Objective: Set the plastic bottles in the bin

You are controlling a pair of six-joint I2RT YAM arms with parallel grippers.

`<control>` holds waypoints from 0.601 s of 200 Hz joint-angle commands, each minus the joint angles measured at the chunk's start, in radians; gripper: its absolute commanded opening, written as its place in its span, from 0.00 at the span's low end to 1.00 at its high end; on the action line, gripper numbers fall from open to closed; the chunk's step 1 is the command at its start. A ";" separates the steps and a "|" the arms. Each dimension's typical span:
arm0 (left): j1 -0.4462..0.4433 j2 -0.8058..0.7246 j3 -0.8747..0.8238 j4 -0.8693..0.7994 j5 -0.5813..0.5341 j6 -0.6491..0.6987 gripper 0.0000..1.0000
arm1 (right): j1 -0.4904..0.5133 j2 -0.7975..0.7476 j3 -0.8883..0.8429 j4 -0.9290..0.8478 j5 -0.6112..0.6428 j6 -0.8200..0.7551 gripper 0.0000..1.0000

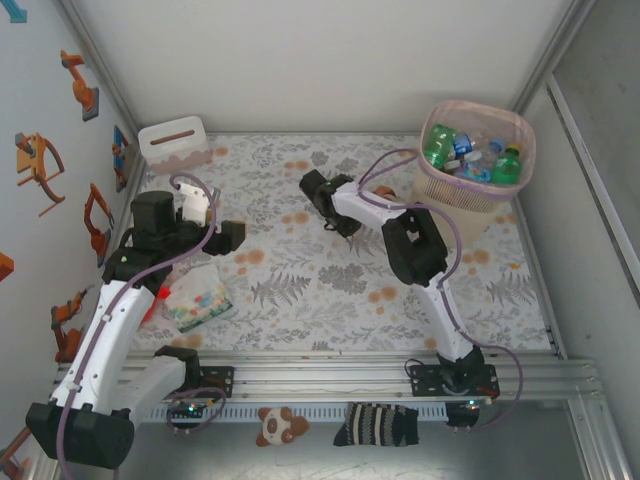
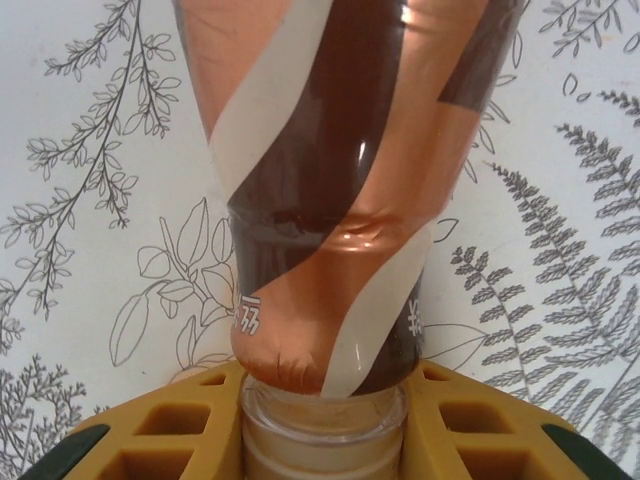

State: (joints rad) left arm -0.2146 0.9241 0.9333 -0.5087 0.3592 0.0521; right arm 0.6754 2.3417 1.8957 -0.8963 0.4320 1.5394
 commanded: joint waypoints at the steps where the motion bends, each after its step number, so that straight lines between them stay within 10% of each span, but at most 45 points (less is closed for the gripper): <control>1: 0.001 -0.005 -0.007 0.006 0.001 -0.002 0.85 | -0.004 -0.105 -0.036 0.037 0.013 -0.182 0.19; 120: 0.002 -0.002 -0.005 0.005 0.004 -0.002 0.85 | -0.006 -0.532 -0.128 0.005 -0.309 -0.972 0.19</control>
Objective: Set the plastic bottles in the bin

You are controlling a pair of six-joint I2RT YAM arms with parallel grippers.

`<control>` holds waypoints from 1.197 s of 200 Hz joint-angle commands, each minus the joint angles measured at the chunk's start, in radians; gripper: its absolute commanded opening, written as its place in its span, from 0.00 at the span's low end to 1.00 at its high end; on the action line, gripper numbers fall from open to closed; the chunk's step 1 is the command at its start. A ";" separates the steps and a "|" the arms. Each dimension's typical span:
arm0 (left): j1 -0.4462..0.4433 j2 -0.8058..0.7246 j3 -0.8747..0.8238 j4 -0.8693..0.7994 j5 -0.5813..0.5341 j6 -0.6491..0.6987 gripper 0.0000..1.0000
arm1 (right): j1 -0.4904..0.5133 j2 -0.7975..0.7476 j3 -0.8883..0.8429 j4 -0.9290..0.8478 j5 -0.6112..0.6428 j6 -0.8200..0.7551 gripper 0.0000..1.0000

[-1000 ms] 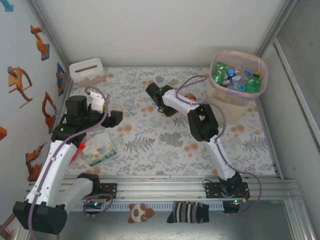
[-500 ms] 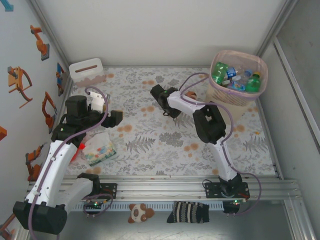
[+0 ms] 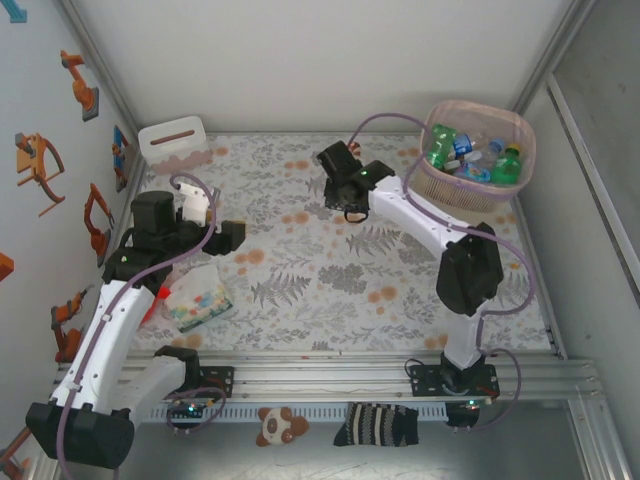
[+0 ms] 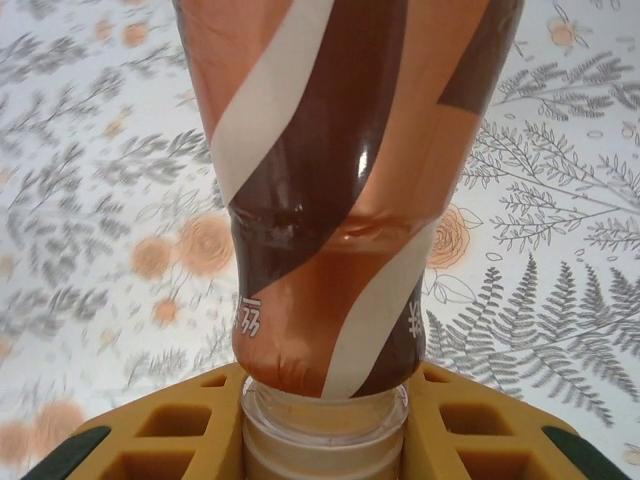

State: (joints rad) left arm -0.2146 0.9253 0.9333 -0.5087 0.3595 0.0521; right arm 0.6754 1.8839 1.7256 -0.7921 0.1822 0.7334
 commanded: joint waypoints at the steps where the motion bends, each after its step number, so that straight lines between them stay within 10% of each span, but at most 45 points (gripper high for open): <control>1: 0.001 -0.003 -0.005 0.005 0.004 -0.002 0.85 | -0.005 -0.075 0.043 -0.103 -0.060 -0.167 0.19; 86: 0.003 -0.001 -0.004 0.006 0.007 -0.002 0.85 | -0.092 -0.278 0.203 -0.306 -0.047 -0.289 0.19; 239: 0.001 0.017 -0.002 0.004 0.006 -0.004 0.85 | -0.584 -0.405 0.143 -0.271 -0.227 -0.226 0.21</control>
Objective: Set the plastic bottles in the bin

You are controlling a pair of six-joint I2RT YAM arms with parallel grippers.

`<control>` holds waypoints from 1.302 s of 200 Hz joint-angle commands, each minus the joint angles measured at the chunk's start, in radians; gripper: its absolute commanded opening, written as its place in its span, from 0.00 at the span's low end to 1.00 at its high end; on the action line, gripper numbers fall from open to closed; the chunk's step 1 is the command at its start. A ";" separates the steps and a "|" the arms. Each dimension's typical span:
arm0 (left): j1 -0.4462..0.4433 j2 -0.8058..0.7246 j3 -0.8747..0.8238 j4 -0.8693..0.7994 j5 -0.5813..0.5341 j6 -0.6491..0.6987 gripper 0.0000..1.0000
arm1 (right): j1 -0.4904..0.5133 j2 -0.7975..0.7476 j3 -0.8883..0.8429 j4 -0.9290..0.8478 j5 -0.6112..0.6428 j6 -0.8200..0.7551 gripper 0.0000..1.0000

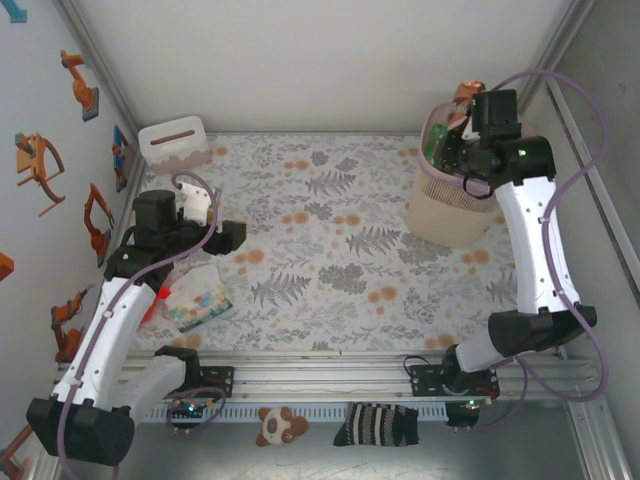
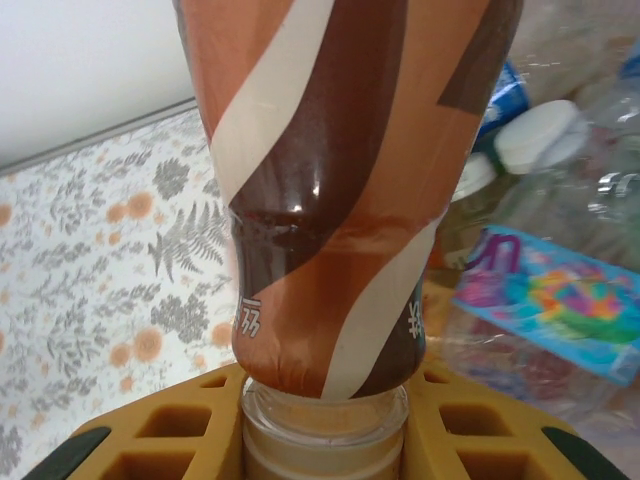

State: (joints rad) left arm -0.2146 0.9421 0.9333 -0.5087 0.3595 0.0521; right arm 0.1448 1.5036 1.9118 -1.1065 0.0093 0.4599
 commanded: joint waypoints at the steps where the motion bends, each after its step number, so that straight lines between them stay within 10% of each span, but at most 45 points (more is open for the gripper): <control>1: 0.002 0.001 -0.002 0.004 0.007 -0.004 0.85 | -0.056 -0.024 -0.046 0.046 -0.055 0.050 0.21; 83: 0.002 -0.005 -0.003 0.002 0.000 -0.002 0.85 | -0.146 0.027 -0.160 0.147 -0.181 0.138 0.24; 146: 0.003 -0.003 -0.003 0.002 0.000 -0.002 0.85 | -0.146 -0.006 -0.115 0.140 -0.201 0.138 0.55; 260: 0.002 -0.002 -0.002 0.000 -0.001 -0.006 0.85 | -0.146 -0.120 -0.068 0.081 -0.111 -0.032 0.54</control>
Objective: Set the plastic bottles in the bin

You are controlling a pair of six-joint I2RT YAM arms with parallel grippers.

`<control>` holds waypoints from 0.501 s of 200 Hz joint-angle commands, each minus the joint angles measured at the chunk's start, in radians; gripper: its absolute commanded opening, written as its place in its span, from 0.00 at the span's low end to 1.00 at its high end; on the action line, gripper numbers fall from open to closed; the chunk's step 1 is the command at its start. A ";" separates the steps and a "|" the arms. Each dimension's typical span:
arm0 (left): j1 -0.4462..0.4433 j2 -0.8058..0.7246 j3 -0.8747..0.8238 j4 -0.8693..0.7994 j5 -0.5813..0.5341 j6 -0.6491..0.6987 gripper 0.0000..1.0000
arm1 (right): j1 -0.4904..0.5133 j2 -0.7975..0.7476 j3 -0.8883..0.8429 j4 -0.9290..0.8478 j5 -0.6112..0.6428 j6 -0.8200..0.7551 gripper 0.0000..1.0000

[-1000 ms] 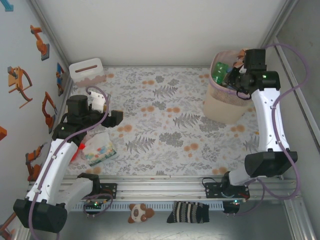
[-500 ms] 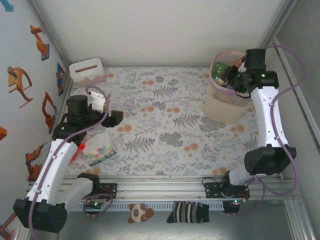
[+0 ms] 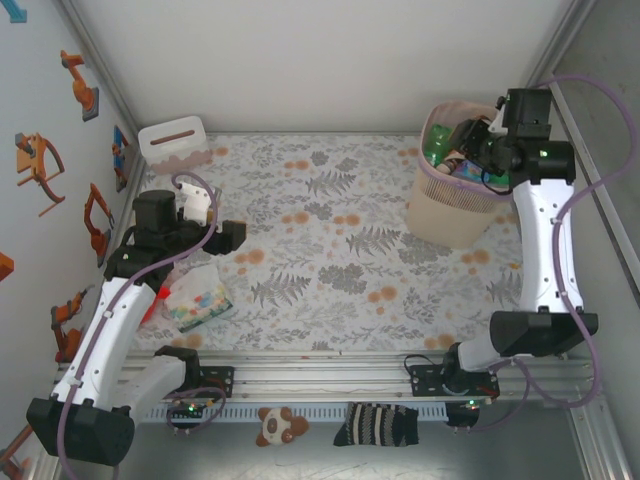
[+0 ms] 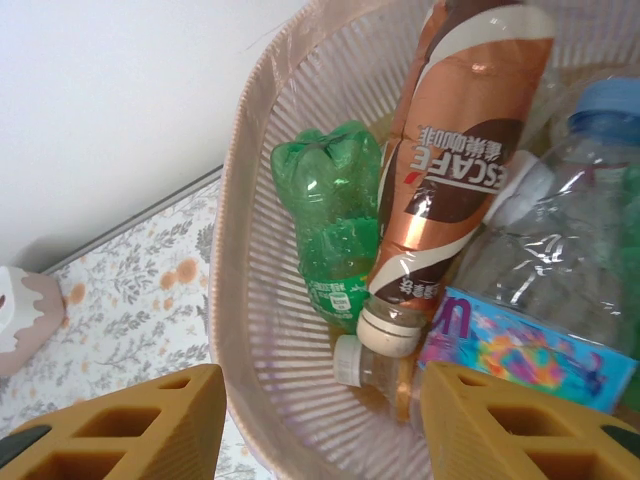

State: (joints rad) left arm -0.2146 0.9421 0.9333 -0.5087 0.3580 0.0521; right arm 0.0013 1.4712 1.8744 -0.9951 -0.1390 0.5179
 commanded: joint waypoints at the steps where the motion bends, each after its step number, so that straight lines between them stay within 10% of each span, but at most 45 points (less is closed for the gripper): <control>1: 0.001 -0.001 -0.003 0.000 0.001 -0.007 0.85 | -0.003 -0.091 -0.034 -0.032 0.038 -0.092 0.54; 100: -0.001 0.036 0.040 -0.057 -0.162 -0.142 0.97 | -0.003 -0.464 -0.483 -0.053 0.131 -0.242 0.90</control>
State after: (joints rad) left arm -0.2153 0.9672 0.9337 -0.5224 0.3016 -0.0067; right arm 0.0013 1.0706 1.4918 -1.0424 -0.0483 0.3206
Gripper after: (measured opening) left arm 0.969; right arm 0.892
